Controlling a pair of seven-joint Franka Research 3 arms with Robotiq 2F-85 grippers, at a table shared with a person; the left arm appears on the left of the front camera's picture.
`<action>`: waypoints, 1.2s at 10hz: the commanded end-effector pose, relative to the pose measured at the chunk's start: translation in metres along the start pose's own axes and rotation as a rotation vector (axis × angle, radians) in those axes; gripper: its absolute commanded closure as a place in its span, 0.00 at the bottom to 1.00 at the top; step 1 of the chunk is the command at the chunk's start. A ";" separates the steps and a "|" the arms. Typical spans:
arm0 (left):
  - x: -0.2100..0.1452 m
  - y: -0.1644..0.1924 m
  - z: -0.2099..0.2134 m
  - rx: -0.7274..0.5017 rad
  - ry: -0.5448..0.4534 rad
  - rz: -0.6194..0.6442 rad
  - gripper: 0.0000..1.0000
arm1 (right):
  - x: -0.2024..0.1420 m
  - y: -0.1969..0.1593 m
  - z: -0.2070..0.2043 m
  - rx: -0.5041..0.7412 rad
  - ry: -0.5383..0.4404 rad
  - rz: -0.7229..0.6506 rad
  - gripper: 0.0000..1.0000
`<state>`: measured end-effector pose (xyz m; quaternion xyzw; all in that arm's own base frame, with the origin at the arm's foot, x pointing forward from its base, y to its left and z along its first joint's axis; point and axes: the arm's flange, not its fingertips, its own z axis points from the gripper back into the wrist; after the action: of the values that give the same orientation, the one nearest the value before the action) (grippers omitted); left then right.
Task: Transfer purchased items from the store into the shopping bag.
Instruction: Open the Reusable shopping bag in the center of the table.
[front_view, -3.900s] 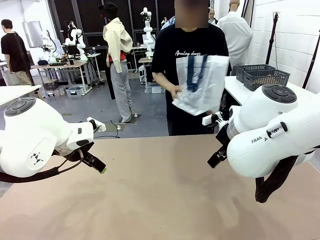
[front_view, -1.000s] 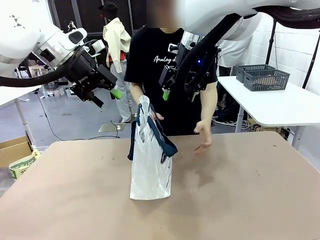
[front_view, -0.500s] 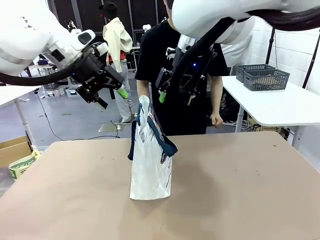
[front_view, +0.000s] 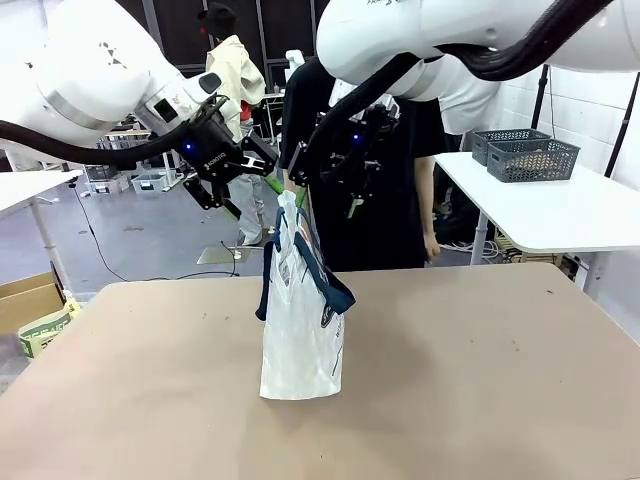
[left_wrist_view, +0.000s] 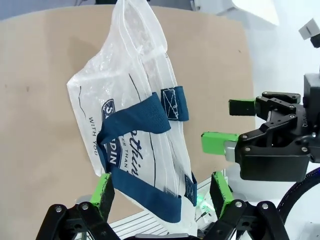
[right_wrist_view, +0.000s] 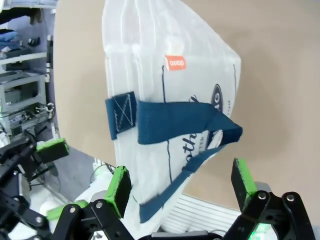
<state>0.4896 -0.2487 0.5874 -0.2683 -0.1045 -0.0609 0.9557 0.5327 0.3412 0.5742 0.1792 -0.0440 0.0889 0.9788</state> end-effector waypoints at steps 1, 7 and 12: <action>0.004 -0.001 -0.001 -0.006 0.018 0.020 0.00 | 0.022 0.010 -0.002 0.005 0.006 -0.032 0.00; 0.000 0.017 -0.023 -0.025 0.074 0.034 0.00 | 0.040 0.010 -0.026 0.007 0.074 -0.072 0.00; -0.004 0.019 -0.041 -0.011 0.112 0.058 0.00 | 0.035 -0.009 -0.030 0.014 0.123 -0.094 0.00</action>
<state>0.4973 -0.2542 0.5439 -0.2634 -0.0490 -0.0545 0.9619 0.5713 0.3526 0.5461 0.1783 0.0120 0.0636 0.9819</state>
